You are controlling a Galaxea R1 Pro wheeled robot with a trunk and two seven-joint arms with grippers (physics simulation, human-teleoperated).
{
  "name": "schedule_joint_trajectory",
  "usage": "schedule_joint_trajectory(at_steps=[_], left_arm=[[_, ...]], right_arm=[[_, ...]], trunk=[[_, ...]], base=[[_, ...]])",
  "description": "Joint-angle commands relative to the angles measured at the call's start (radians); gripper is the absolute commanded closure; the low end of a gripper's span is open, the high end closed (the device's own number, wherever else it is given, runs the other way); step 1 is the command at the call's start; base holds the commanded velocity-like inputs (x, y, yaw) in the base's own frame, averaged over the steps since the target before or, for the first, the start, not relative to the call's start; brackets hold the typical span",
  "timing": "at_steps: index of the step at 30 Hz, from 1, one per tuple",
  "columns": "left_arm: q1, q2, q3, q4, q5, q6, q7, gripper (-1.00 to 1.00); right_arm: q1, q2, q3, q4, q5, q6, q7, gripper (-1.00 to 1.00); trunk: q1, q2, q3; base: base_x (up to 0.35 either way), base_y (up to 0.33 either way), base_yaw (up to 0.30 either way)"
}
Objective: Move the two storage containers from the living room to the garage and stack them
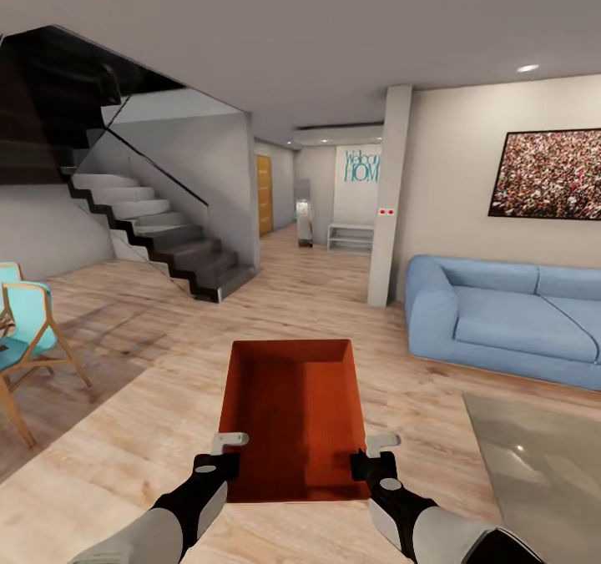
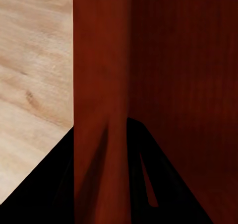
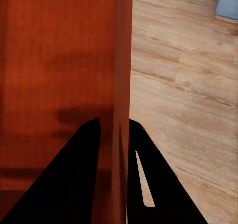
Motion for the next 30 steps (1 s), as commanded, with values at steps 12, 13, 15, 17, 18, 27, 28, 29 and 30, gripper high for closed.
schedule_joint_trajectory(at_steps=[12, 13, 15, 17, 18, 27, 28, 29, 30], left_arm=[[-0.001, 0.0, 0.055, -0.018, -0.026, 0.004, 0.006, 1.0], [-0.001, 0.0, 0.055, -0.017, -0.026, 0.004, 0.006, 1.0], [-0.001, 0.0, 0.055, -0.017, -0.026, 0.004, 0.006, 1.0], [-0.001, 0.0, 0.055, -0.017, -0.026, 0.004, 0.006, 1.0], [-0.001, 0.0, 0.055, -0.018, -0.026, 0.004, 0.006, 1.0], [-0.001, 0.0, 0.055, -0.018, -0.026, 0.004, 0.005, 1.0], [-0.001, 0.0, 0.055, -0.018, -0.026, 0.004, 0.006, 1.0], [-0.001, 0.0, 0.055, -0.018, -0.026, 0.003, 0.006, 1.0], [-0.001, 0.0, 0.055, -0.018, -0.026, 0.003, 0.006, 1.0]], right_arm=[[-0.001, 0.0, -0.008, 0.004, -0.029, -0.008, -0.006, 1.0], [-0.001, 0.0, -0.008, 0.004, -0.029, -0.008, -0.006, 1.0], [-0.001, 0.0, -0.008, 0.004, -0.029, -0.008, -0.006, 1.0], [-0.001, 0.0, -0.008, 0.004, -0.029, -0.008, -0.006, 1.0], [-0.001, 0.0, -0.008, 0.004, -0.029, -0.008, -0.006, 1.0], [-0.001, 0.0, -0.008, 0.004, -0.029, -0.008, -0.006, 1.0], [-0.001, 0.0, -0.008, 0.004, -0.029, -0.008, -0.006, 1.0], [-0.001, 0.0, -0.008, 0.004, -0.029, -0.008, -0.006, 1.0], [-0.001, 0.0, -0.008, 0.004, -0.029, -0.008, -0.006, 1.0]], trunk=[[0.001, -0.001, -0.001], [0.001, -0.001, -0.001], [0.001, -0.001, -0.001], [0.001, -0.001, -0.001], [0.001, -0.001, -0.001], [0.001, -0.001, -0.001], [0.001, -0.001, -0.001], [0.001, -0.001, -0.001], [0.001, -0.001, -0.001]], base=[[0.321, 0.0, 0.0], [0.321, 0.0, 0.0], [0.321, 0.0, 0.0], [0.321, 0.0, 0.0], [0.321, 0.0, 0.0], [0.321, 0.0, 0.0], [0.321, 0.0, 0.0], [0.321, 0.0, 0.0], [0.321, 0.0, 0.0]])
